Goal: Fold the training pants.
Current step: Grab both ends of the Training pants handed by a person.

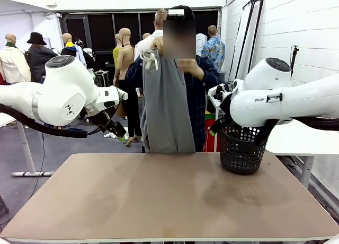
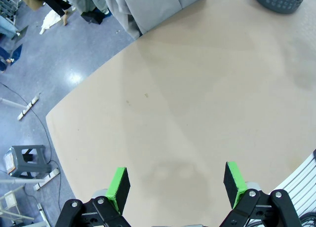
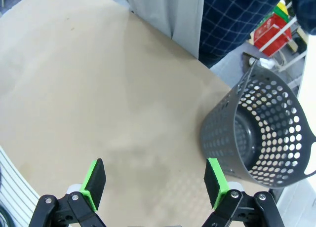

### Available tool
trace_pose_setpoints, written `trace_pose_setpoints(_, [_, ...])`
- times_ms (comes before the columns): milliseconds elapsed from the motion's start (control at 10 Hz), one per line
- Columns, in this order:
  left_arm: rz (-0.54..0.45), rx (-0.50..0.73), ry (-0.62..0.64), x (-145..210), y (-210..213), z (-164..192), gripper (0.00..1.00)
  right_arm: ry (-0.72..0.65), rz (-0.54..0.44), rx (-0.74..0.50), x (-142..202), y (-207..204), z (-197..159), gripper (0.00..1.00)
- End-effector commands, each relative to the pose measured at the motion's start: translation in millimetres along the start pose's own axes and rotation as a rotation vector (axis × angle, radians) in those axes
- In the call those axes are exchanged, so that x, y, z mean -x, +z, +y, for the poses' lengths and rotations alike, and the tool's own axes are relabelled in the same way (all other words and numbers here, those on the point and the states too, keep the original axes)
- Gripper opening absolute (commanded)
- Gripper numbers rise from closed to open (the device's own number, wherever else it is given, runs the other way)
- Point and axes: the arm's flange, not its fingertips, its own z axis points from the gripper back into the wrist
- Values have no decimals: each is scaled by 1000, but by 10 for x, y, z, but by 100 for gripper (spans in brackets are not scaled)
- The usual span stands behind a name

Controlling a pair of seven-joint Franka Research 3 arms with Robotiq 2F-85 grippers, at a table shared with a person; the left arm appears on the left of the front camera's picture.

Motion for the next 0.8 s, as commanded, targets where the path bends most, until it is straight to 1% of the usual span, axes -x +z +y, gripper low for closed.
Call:
trace_pose_setpoints(0, [-1,1,-10,0,5,5,100,-2,-1,-1,1,3,-6,100])
trace_pose_setpoints(700, [-1,1,-10,0,5,5,100,-2,-1,-1,1,3,-6,100])
